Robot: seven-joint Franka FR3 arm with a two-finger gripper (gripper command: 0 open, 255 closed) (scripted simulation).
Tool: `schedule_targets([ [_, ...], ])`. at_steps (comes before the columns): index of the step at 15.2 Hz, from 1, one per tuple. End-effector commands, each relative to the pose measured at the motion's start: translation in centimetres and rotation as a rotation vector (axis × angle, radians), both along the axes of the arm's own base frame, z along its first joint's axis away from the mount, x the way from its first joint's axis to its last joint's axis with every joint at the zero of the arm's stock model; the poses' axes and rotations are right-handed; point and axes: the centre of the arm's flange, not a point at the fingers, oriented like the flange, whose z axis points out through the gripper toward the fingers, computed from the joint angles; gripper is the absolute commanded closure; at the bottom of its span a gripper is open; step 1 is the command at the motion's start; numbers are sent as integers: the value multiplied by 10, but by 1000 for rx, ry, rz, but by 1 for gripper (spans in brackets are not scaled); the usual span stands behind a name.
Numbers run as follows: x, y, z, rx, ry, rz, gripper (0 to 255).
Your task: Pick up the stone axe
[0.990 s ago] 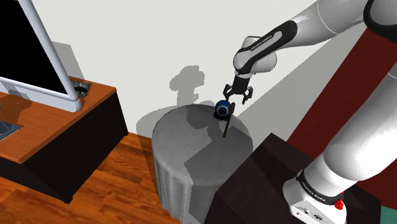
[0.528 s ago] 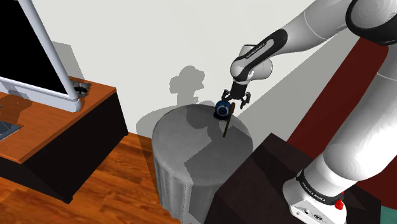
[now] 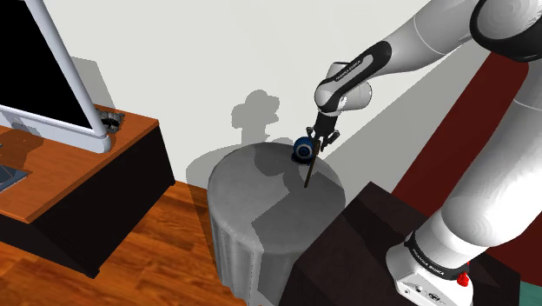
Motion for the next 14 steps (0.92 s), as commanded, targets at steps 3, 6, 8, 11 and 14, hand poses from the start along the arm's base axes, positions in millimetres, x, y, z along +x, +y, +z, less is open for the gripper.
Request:
schedule_targets([
  [3, 0, -1, -1, 1, 1, 0, 255],
  [6, 0, -1, 15, 1, 1, 0, 255],
  [8, 0, -1, 26, 1, 1, 0, 255],
  [11, 0, -1, 42, 1, 1, 0, 255],
  [14, 0, -1, 58, 1, 1, 0, 255],
])
